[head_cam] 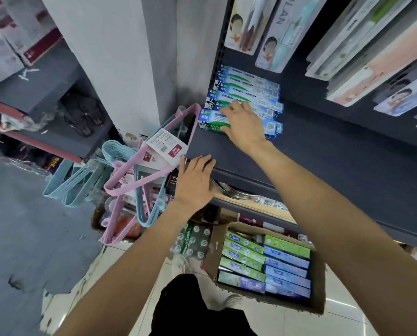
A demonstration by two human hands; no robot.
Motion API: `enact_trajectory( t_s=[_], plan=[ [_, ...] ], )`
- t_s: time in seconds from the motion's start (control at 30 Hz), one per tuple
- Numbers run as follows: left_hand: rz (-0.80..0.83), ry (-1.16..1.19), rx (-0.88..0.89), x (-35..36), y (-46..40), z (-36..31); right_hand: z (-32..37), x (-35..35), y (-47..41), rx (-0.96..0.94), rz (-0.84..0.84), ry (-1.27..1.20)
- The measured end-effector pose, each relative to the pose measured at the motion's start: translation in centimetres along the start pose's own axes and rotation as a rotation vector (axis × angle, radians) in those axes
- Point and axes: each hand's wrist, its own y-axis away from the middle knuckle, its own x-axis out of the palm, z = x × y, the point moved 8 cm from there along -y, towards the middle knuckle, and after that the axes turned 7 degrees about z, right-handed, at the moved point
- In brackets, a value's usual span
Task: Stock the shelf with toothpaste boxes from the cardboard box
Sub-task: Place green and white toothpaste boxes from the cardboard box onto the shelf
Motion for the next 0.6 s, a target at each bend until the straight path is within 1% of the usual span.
enact_trajectory(
  t_s=[0.1,0.17,0.23,0.3,0.33,0.4,0.43,0.5,0.53,0.6],
  plan=[
    [-0.022,0.063,0.013,-0.2,-0.1,0.1,0.0,1.2,-0.3,0.0,-0.025,0.046],
    [-0.054,0.139,0.002,-0.6,0.1,0.2,-0.5,1.4,1.1,0.007,-0.07,-0.032],
    [-0.189,0.226,0.018,-1.7,1.0,-0.4,-0.8,1.0,4.1,-0.024,-0.159,-0.135],
    [-0.375,0.331,0.096,-3.2,3.0,-1.7,-1.1,0.9,8.9,-0.076,-0.255,-0.217],
    [-0.442,0.381,0.151,-3.6,4.2,-2.7,-1.4,1.2,11.8,-0.091,-0.285,-0.256],
    [-0.491,0.426,0.266,-3.2,6.7,-5.4,-2.7,2.8,18.3,-0.086,-0.3,-0.316],
    [-0.468,0.438,0.313,-2.3,7.7,-6.9,-3.8,4.1,21.6,-0.067,-0.293,-0.327],
    [-0.334,0.444,0.377,1.1,9.1,-9.7,-7.0,7.8,27.7,0.006,-0.216,-0.328],
    [-0.239,0.433,0.387,3.5,9.6,-11.0,-9.0,10.3,30.4,0.055,-0.136,-0.325],
    [0.006,0.397,0.337,9.0,10.3,-13.2,-13.1,16.0,34.7,0.183,0.134,-0.357]
  ],
)
